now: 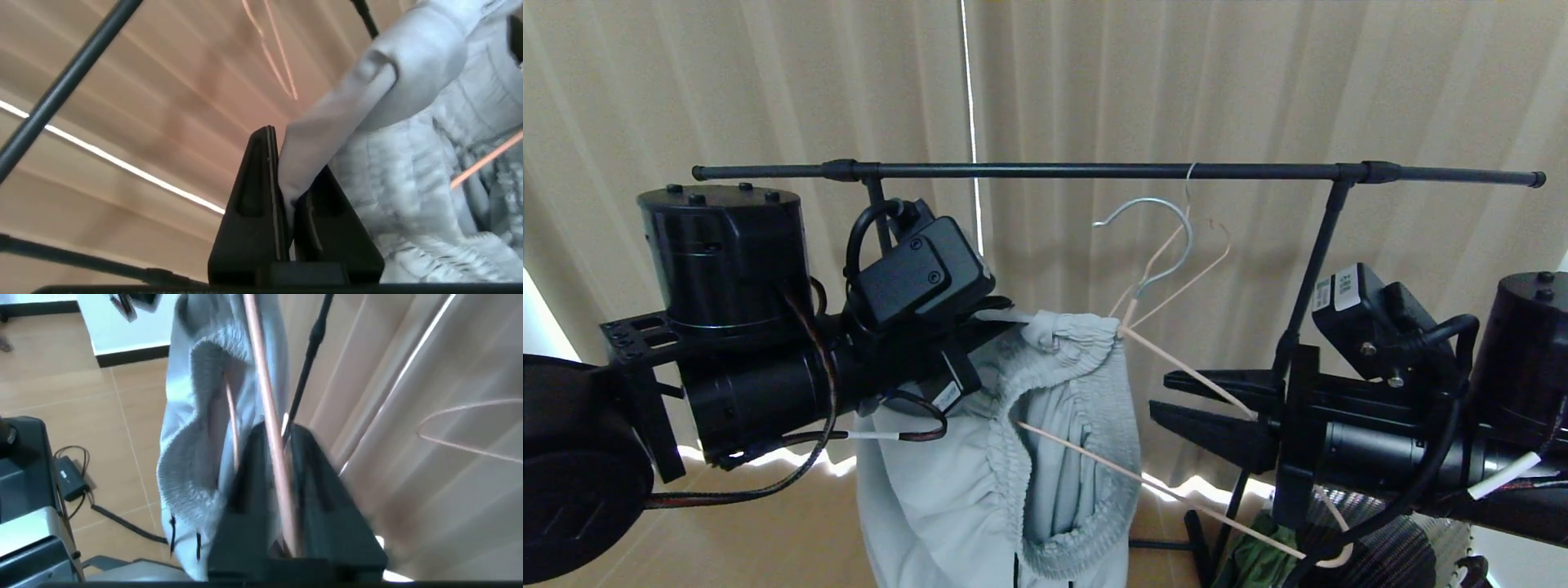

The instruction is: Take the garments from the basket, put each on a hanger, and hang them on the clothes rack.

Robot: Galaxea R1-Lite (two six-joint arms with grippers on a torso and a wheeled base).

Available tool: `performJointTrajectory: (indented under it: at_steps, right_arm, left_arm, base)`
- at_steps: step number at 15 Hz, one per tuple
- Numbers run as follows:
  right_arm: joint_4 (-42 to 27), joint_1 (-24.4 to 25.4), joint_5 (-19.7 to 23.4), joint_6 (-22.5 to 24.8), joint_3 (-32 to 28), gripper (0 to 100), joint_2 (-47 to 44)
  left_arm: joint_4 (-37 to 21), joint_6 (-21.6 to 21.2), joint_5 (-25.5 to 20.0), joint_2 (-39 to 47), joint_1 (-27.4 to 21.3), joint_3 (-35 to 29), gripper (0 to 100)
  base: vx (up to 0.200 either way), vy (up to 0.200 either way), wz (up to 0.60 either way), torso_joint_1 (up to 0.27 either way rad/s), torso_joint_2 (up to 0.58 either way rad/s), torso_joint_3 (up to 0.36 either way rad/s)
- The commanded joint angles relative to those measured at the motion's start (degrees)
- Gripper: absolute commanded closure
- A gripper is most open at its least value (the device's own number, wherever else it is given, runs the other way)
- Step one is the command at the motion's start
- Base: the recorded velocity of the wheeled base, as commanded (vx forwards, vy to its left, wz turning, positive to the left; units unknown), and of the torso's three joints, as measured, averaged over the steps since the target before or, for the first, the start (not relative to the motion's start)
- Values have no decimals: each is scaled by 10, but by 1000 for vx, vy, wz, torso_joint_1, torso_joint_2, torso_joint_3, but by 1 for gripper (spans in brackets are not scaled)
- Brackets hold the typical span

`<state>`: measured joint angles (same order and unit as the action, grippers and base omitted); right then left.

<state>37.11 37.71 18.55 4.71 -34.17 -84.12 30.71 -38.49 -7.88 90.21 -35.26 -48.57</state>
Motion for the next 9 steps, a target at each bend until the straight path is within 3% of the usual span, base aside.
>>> performJointTrajectory:
  at_steps: [1, 6, 9]
  right_arm:
    - [-2, 0, -2, 0, 1, 0, 0]
    - [0, -4, -37, 24, 1, 0, 9]
    - [19, -47, -70, 70, 0, 0, 8]
  left_arm:
    - [1, 1, 6, 1, 0, 2, 100]
    - [1, 3, 94, 0, 0, 3, 100]
    - [0, 6, 200, -3, 1, 4, 100]
  base:
    - [0, 0, 0, 0, 0, 0]
    - [0, 0, 0, 0, 0, 0]
    - [0, 0, 0, 0, 0, 0]
